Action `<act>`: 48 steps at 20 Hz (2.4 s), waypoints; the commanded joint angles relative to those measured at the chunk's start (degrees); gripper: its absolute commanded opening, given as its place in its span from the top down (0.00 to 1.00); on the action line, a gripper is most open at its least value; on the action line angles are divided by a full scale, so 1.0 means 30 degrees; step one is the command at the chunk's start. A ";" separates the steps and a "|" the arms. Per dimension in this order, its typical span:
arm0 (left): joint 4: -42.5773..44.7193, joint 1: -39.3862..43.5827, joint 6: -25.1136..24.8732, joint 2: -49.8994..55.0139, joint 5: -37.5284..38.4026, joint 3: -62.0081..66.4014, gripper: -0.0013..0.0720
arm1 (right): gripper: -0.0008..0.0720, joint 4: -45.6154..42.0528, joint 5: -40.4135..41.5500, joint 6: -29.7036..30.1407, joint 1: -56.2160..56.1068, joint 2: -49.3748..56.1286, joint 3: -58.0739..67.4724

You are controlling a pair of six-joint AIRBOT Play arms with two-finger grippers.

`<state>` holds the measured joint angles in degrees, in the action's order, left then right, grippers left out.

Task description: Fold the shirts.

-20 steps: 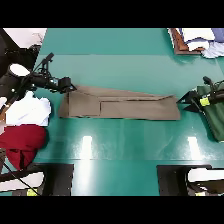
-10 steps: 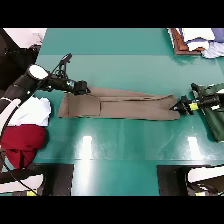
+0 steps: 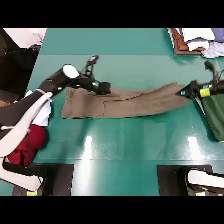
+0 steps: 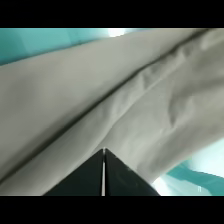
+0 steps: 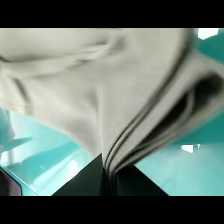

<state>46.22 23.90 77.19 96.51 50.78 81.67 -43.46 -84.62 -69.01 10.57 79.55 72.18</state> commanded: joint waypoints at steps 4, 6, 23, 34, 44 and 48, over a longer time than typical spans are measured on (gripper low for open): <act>0.0036 0.2659 0.0991 0.3395 0.0095 0.2900 0.95 | 0.97 0.0641 -0.0306 -0.2958 -0.3876 -0.0984 0.6324; 0.0168 0.2951 0.0969 0.3621 -0.0007 0.2900 0.95 | 0.97 0.0634 -0.0386 -0.3344 -0.5238 -0.0291 0.8007; 0.6914 -0.1843 0.1268 -0.0743 0.2696 0.3016 0.95 | 0.97 0.0648 0.1581 -0.3089 -1.3923 0.6207 1.4855; 1.1169 -1.0171 0.1290 -0.6003 0.4699 0.3016 0.94 | 0.49 0.0663 1.0761 -0.0780 -2.0640 1.1482 1.4863; 0.8247 -1.0236 0.1049 -0.6003 0.5894 0.3009 0.95 | 0.43 -0.0466 0.1836 -0.0823 -1.5613 0.8094 1.0207; 0.7628 -1.0236 0.0889 -0.6003 0.6076 0.3002 0.94 | 0.43 -0.0415 0.3249 -0.0831 -1.2371 0.5217 0.4299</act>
<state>71.24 -6.74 80.53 78.54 68.34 90.70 -44.53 -75.09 -71.46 -32.84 100.49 95.81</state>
